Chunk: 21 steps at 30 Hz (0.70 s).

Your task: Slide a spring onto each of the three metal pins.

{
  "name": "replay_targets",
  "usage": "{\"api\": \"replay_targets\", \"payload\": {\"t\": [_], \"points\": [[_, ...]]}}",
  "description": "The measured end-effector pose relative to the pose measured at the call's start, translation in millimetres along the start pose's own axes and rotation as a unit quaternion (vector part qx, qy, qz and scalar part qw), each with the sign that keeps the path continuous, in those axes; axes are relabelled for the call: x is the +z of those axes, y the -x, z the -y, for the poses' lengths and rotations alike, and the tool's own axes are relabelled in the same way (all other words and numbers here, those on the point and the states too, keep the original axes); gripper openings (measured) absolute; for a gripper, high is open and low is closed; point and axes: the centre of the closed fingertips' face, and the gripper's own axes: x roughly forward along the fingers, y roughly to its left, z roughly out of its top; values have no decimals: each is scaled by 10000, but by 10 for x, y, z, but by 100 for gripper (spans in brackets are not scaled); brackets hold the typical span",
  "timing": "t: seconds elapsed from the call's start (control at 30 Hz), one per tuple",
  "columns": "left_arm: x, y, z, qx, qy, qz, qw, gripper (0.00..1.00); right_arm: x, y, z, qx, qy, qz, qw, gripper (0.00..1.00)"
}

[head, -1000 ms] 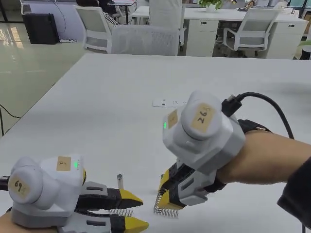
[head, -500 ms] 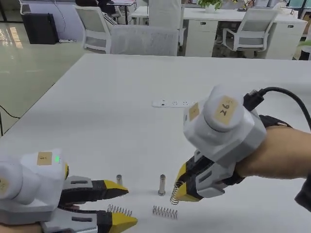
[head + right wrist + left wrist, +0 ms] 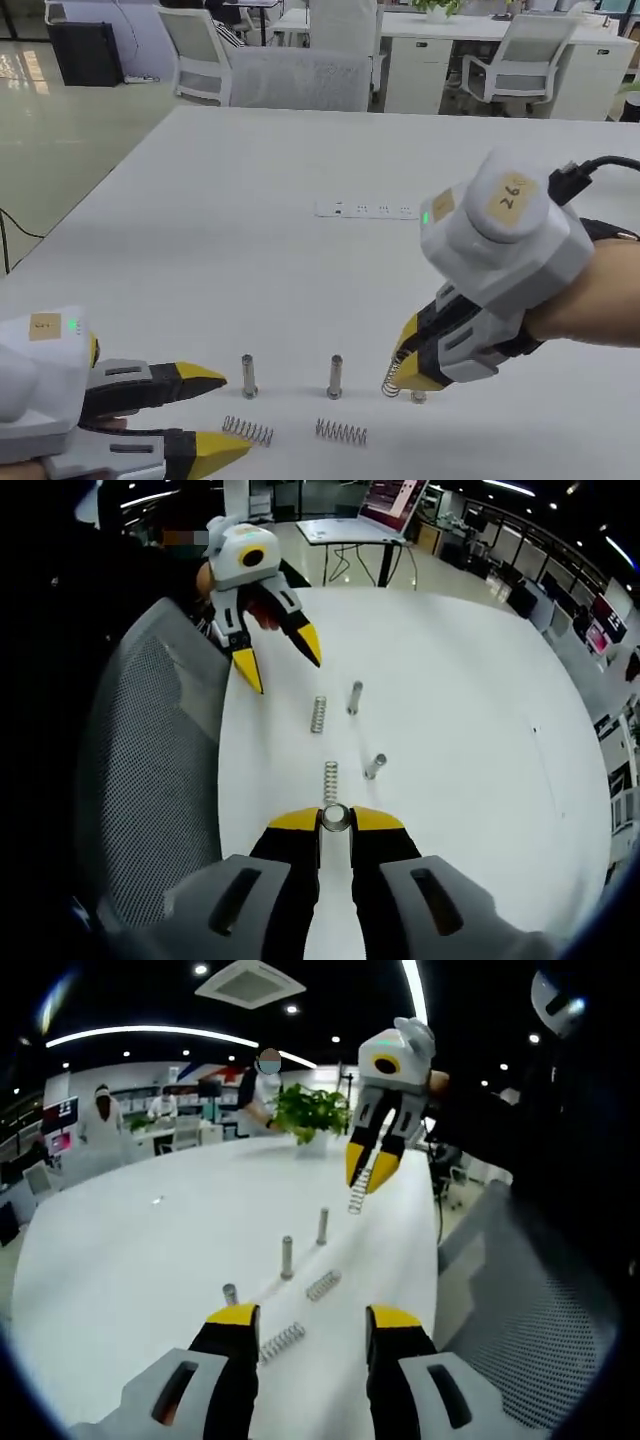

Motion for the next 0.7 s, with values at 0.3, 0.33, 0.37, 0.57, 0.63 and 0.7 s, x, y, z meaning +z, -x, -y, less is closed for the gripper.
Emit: {"api": "replay_targets", "payload": {"t": [0.3,0.33,0.37,0.57,0.63,0.7], "points": [[-86,41,-44,183,37,-70,9998,43,-90,93,132,-129,-130,-43,9998,8],[-96,44,-45,198,50,-72,9998,44,-98,107,155,-152,-152,-49,9998,8],[-100,46,-46,205,68,-68,9997,44,-104,116,167,-162,-165,-51,9997,8],[-141,39,-18,225,116,-76,9997,46,-220,121,293,-332,-179,-254,9990,8],[-141,36,-17,238,124,-72,9996,47,-251,113,333,-373,-216,-294,9986,8],[-134,37,-17,256,137,-61,9996,48,-292,112,392,-442,-228,-359,9981,8]]}}
